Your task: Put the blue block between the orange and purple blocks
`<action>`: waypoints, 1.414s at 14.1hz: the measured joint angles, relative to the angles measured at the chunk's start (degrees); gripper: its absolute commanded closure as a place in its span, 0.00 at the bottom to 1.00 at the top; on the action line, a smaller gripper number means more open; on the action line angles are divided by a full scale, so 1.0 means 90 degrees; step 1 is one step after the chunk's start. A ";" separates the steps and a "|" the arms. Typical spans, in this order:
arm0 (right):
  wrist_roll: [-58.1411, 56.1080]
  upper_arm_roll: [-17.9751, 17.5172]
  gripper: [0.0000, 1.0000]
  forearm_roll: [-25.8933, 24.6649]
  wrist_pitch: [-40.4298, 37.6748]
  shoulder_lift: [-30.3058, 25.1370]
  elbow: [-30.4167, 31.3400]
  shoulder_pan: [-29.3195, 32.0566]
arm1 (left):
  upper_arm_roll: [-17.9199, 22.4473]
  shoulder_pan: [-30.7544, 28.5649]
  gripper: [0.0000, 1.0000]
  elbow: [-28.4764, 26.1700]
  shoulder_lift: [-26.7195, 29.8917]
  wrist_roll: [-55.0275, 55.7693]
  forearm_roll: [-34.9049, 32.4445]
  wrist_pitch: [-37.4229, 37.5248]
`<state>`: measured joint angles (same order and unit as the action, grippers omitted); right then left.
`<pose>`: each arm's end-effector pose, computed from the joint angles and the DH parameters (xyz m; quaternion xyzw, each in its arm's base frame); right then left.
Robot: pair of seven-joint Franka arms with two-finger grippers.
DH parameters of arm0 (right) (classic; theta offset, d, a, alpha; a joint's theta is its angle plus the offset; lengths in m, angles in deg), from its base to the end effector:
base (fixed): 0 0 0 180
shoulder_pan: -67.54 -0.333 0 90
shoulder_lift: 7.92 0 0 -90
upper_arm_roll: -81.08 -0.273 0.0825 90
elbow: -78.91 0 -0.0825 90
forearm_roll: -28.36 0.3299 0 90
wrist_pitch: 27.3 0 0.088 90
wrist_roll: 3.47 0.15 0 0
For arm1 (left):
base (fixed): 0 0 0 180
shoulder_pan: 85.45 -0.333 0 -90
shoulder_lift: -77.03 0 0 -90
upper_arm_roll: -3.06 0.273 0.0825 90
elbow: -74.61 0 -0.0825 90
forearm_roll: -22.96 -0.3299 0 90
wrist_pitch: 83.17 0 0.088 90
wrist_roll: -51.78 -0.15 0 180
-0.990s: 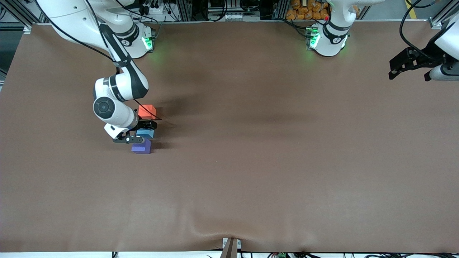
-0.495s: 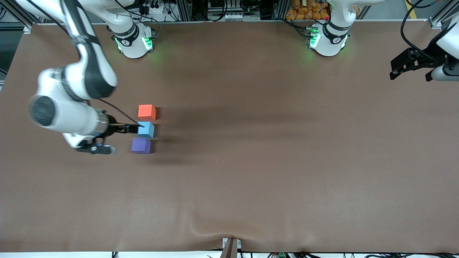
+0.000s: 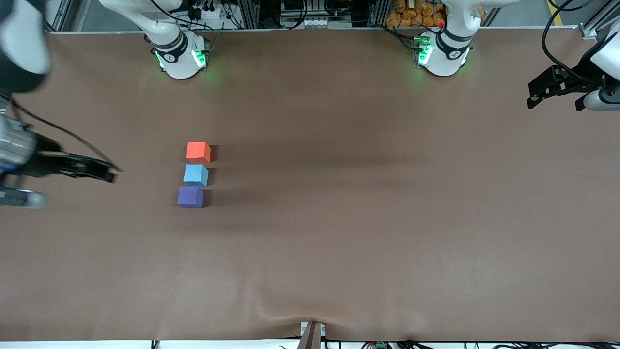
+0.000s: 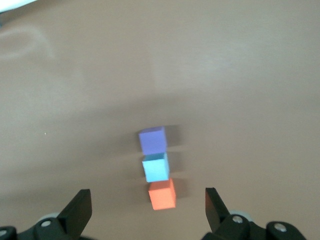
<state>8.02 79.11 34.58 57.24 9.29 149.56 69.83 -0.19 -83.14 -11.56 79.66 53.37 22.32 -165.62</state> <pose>0.5654 0.0113 0.5105 -0.9928 0.0997 0.0344 0.0561 0.4714 -0.0447 0.5769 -0.9994 0.0339 0.0091 0.0074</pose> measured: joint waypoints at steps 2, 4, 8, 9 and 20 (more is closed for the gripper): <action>-0.0146 0.0008 0.00 -0.0156 -0.0551 -0.0020 -0.0281 0.0232 | 0.0001 -0.0001 0.00 0.0000 -0.0002 0.0000 0.0000 0.0000; -0.0153 -0.0019 0.00 -0.0339 -0.0803 -0.0177 -0.0437 0.0235 | 0.0001 -0.0001 0.00 0.0002 -0.0005 0.0000 0.0000 0.0000; -0.0145 -0.0116 0.00 -0.0359 -0.0799 -0.0907 0.0021 0.0131 | 0.0003 -0.0004 0.00 0.0004 -0.0006 0.0000 0.0000 0.0000; -0.0140 -0.0132 0.00 -0.0364 -0.0593 -0.1222 0.0461 0.0092 | 0.0003 -0.0005 0.00 0.0005 -0.0007 0.0000 0.0000 0.0000; -0.0157 -0.0245 0.00 -0.0816 0.0137 -0.2367 0.2039 -0.0291 | 0.0005 -0.0008 0.00 0.0006 -0.0008 0.0000 0.0000 0.0000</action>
<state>6.60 76.91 27.24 58.48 -12.01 167.91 67.21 -0.14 -83.22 -11.50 79.59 53.37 22.32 -165.62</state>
